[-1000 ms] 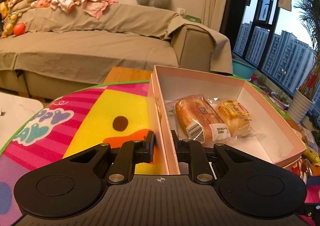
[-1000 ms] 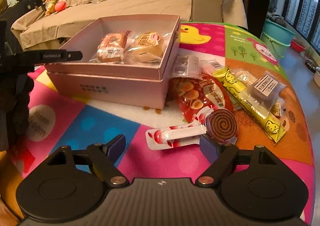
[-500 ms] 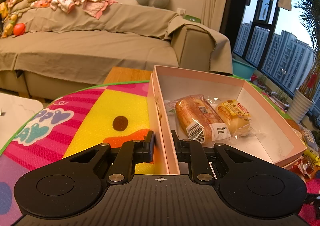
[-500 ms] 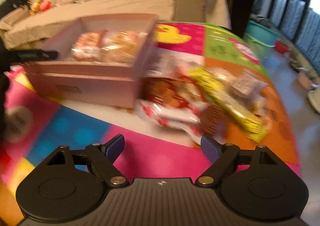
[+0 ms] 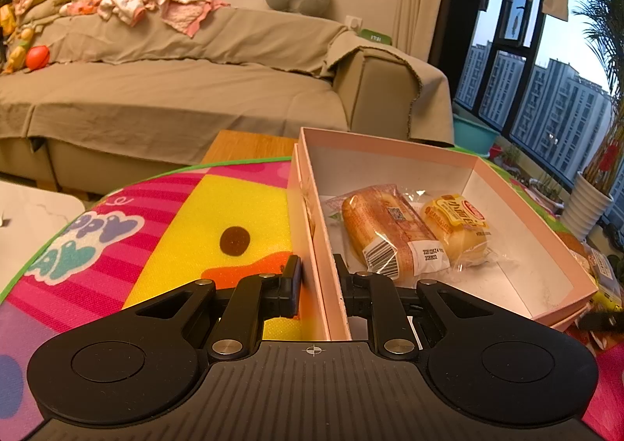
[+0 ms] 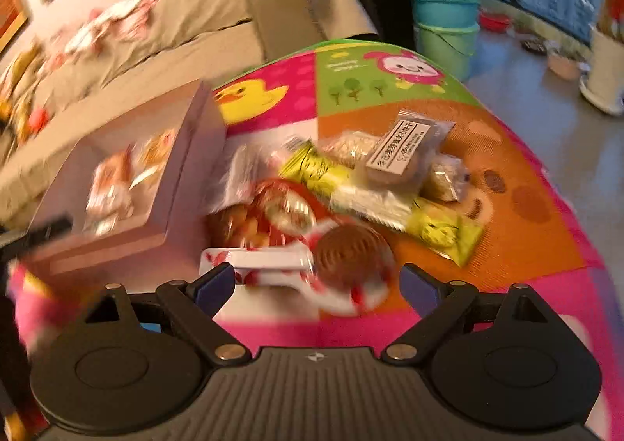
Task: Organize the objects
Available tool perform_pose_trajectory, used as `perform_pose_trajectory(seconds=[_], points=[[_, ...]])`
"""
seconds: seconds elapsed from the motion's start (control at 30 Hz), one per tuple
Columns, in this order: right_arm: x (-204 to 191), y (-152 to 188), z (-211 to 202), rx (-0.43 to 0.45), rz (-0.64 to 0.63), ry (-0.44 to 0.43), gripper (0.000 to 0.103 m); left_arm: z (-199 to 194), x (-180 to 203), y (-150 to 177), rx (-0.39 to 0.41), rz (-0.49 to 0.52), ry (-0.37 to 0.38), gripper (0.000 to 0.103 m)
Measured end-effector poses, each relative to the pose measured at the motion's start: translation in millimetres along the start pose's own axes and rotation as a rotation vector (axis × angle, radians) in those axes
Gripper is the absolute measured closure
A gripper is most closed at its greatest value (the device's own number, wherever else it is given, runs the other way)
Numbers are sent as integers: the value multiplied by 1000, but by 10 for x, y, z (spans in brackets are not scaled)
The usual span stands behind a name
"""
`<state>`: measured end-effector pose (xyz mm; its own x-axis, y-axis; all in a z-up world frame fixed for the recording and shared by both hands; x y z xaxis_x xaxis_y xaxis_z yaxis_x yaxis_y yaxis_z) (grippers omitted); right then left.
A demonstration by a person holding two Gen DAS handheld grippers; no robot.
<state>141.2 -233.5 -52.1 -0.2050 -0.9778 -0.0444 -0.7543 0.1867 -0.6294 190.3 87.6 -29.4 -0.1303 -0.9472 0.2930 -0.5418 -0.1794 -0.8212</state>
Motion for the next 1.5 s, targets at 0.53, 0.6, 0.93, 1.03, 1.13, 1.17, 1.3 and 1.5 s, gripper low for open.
perform_pose_trajectory(seconds=[0.53, 0.6, 0.93, 1.03, 1.13, 1.17, 1.3, 1.5], points=[[-227, 90, -74, 55, -238, 16, 55, 4, -4, -2, 1, -5, 4, 85], [-266, 141, -126, 55, -275, 2, 58, 4, -2, -2, 1, -6, 4, 85], [-439, 338, -347, 67, -372, -49, 68, 3, -4, -3, 1, -6, 4, 85], [-437, 299, -362, 84, -363, -40, 54, 4, -3, -3, -1, -3, 3, 85], [-426, 247, -342, 109, -360, -13, 43, -3, 13, -3, -15, 18, -13, 85], [-424, 225, -324, 117, -362, -4, 40, -13, 17, -3, -17, 27, -20, 86], [-416, 115, -163, 115, -348, 13, 38, -34, 12, 1, -24, 26, -27, 86], [-503, 98, -68, 102, -390, -14, 51, -45, 9, 0, -33, 35, -35, 87]])
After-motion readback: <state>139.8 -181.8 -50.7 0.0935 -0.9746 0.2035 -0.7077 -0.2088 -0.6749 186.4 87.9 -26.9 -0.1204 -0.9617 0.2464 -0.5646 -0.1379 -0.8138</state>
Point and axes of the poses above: each gripper's, at about its wrist camera, not at the fingertips, and z roughly the way its jaws point, x to its right, y to its underside, the point moved 10 cm from there along z, roughly the way its jaws point, and after that the axes turned 14 degrees about y, right-handed, at the moved point
